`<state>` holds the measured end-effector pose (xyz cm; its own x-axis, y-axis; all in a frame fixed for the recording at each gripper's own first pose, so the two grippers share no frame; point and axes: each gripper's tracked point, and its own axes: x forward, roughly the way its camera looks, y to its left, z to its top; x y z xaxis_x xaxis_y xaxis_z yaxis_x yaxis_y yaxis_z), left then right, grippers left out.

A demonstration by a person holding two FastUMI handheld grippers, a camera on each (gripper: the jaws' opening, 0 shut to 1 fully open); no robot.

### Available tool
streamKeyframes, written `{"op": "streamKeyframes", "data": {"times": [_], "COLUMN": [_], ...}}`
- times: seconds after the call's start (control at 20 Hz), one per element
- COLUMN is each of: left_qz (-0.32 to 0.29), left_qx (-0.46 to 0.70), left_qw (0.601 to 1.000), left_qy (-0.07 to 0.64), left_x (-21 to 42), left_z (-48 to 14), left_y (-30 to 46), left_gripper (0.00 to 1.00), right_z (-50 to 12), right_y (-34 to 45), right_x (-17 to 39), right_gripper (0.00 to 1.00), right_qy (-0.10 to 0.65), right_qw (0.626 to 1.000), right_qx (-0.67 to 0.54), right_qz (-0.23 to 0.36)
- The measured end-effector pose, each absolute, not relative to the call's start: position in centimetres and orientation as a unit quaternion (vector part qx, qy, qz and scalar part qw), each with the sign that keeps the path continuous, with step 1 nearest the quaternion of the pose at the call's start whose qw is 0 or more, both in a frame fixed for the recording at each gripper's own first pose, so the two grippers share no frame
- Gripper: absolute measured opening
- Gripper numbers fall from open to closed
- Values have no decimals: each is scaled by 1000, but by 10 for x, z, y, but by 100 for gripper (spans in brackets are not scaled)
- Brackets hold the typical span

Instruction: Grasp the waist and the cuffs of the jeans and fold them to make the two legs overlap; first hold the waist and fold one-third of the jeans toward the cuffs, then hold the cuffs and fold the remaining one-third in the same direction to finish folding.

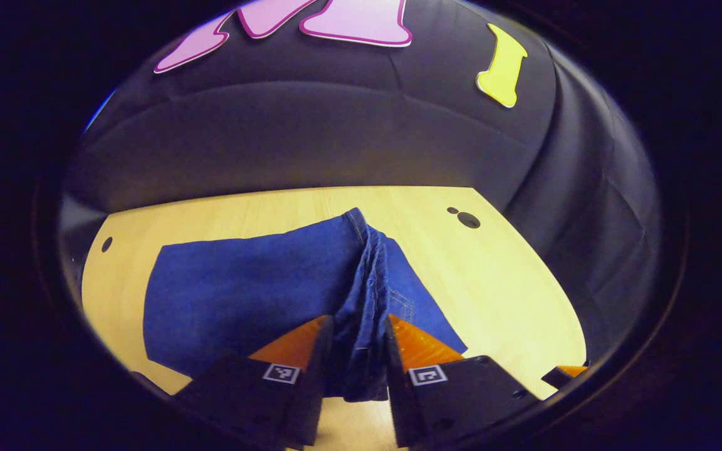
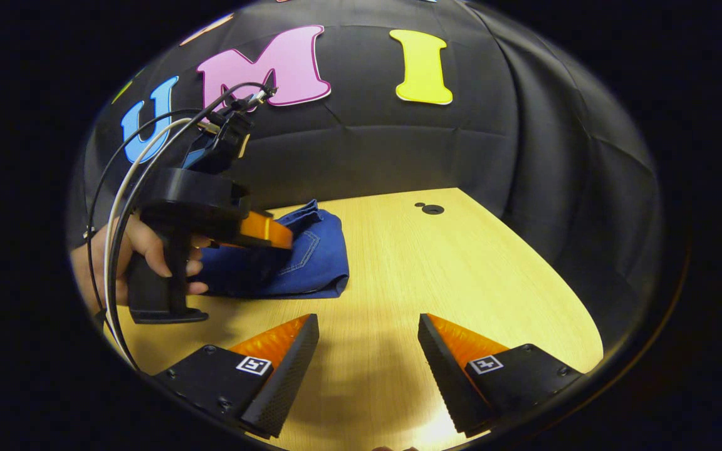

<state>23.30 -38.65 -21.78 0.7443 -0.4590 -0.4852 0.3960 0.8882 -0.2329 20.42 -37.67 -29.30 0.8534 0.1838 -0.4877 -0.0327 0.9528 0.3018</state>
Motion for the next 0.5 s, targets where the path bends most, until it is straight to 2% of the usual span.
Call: {"op": "streamKeyframes", "data": {"times": [0.15, 0.35, 0.5], "left_qz": [-272, -270, -250], "left_qx": [-102, -106, -112], "left_qw": [926, 943, 957], "left_qy": [241, 162, 99], "left_x": [210, 165, 117], "left_z": [-187, -131, -84], "left_y": [-389, -339, -280], "left_gripper": [96, 98, 97], "right_z": [-282, -248, -198], "right_y": [-383, -387, -385], "right_x": [188, 164, 146], "right_gripper": [98, 98, 98], "right_qy": [257, 252, 224], "right_qw": [955, 954, 962], "right_qx": [140, 157, 148], "right_qz": [50, 44, 52]}}
